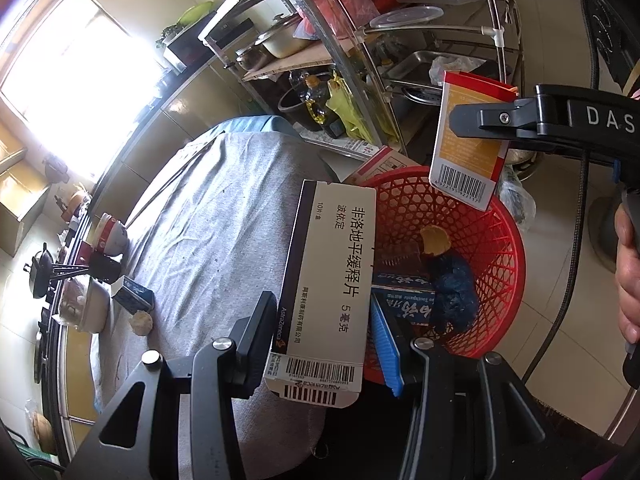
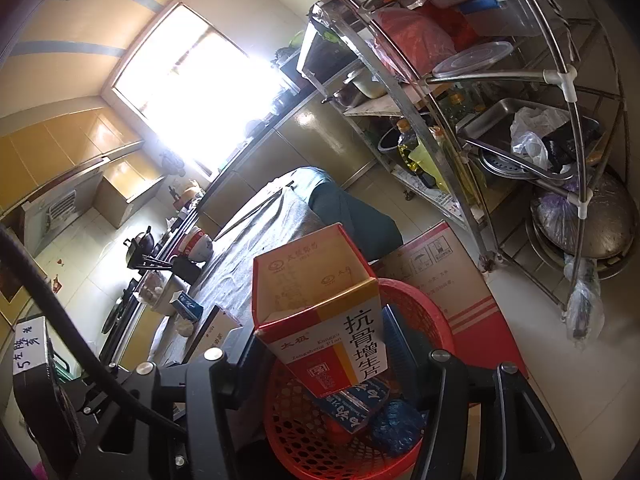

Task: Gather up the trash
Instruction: 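Open the left gripper to drop the white medicine box into the wastebasket, then open the right gripper to drop the orange-and-white box into the wastebasket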

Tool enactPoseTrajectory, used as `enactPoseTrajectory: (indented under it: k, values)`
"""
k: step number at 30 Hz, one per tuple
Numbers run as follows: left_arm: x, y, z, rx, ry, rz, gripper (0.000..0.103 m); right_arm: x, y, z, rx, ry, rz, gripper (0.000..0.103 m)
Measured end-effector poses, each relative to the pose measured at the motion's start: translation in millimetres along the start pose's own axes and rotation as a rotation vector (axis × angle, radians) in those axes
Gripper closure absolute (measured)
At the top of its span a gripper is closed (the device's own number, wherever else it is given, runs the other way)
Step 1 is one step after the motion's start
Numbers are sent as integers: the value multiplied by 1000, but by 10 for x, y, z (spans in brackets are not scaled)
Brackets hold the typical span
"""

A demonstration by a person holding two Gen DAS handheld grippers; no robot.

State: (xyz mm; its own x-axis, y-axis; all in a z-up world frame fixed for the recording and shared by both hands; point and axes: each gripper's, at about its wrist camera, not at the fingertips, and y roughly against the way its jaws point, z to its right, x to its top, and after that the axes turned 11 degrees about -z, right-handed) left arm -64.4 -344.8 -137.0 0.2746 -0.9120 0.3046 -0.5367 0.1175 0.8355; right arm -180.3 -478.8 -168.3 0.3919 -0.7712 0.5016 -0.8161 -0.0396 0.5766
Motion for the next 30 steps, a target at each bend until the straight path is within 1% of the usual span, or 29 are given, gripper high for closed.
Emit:
enactPoseTrajectory:
  k: [7, 16, 18, 19, 27, 28, 29, 30]
  values:
    - [13, -29, -14, -19, 10, -11, 54, 18, -27, 20, 4, -24, -6, 42]
    - [-6, -23, -28, -8, 12, -9, 53, 35, -82, -46, 31, -34, -26, 41]
    - [-29, -33, -73, -7, 27, -13, 49, 42, -85, -44, 37, -43, -31, 41]
    - [-44, -40, -105, -6, 38, -15, 48, 42, -86, -41, 43, -45, -32, 39]
    - [-207, -85, -379, 21, 121, -30, 48, 59, -106, -75, 62, -40, -38, 38]
    - [-231, -87, -424, 23, 134, -31, 48, 58, -106, -85, 66, -38, -39, 37]
    - [-258, -87, -478, 24, 151, -32, 47, 65, -112, -96, 71, -35, -39, 35]
    - [-276, -84, -516, 25, 165, -34, 43, 66, -114, -121, 76, -31, -36, 34]
